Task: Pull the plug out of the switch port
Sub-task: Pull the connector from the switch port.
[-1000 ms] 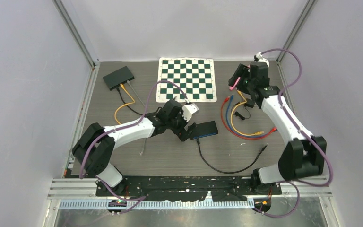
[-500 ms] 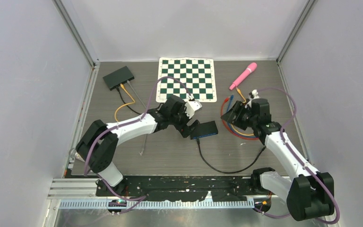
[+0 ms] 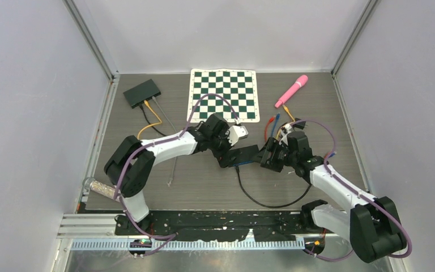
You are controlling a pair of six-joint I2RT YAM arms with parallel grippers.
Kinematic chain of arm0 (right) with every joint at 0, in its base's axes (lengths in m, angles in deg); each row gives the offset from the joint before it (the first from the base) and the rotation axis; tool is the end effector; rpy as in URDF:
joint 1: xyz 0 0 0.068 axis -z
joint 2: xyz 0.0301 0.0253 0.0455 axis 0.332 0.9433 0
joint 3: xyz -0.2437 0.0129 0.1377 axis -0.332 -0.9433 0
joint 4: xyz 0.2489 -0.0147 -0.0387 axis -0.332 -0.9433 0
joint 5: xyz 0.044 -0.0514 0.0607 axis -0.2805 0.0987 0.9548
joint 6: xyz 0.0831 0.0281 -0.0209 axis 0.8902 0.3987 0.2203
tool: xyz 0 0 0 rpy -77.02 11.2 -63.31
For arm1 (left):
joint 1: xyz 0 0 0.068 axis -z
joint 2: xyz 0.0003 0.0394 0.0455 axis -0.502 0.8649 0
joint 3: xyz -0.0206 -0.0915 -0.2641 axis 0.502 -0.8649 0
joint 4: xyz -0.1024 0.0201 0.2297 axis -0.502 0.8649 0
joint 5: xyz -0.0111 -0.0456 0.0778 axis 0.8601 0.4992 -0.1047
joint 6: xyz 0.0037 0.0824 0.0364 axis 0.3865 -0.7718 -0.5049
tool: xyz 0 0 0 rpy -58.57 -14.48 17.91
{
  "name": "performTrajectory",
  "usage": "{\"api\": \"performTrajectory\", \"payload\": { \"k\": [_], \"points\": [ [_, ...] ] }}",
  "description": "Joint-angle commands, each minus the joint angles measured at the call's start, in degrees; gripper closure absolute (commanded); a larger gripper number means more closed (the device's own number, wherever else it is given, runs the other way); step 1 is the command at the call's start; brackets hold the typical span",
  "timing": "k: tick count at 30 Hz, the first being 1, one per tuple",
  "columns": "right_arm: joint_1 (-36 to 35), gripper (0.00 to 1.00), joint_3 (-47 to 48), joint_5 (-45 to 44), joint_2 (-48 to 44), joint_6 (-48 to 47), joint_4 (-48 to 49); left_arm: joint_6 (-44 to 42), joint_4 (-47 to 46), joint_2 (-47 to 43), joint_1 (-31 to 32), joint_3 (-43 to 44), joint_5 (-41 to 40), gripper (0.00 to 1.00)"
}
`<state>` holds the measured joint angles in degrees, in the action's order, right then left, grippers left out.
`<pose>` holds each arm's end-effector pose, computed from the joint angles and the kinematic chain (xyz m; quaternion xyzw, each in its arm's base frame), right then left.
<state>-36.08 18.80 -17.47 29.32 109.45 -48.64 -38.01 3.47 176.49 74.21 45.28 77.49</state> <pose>0.2025 0.0959 0.1682 0.1160 0.8886 0.3673 0.2491 0.2610 -0.2873 0.1722 0.4989 0.7868 -0.2280 0.2830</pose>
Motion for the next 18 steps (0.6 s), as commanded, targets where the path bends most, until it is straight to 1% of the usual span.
{"api": "performTrajectory", "payload": {
  "k": [1, 15, 17, 18],
  "points": [
    [-2.1, 0.34, -1.3, 1.1, 2.3, 3.9, 6.3, -2.1, 2.0, 2.5, -0.2, 3.5, 2.3, 0.00],
    [-3.6, 0.34, -2.8, 3.7, 11.6, 7.1, 14.3, -2.5, 2.5, 7.0, 0.4, 5.4, 0.0, 0.01],
    [-4.0, 0.35, -2.8, 3.3, 12.8, 7.6, 15.5, -2.4, 3.1, 7.8, 0.5, 6.1, 0.0, 0.02],
    [-4.2, 0.35, -2.8, 3.3, 13.3, 7.7, 16.3, -2.4, 3.5, 8.0, 0.5, 6.4, 0.1, 0.05]
  ]
}}
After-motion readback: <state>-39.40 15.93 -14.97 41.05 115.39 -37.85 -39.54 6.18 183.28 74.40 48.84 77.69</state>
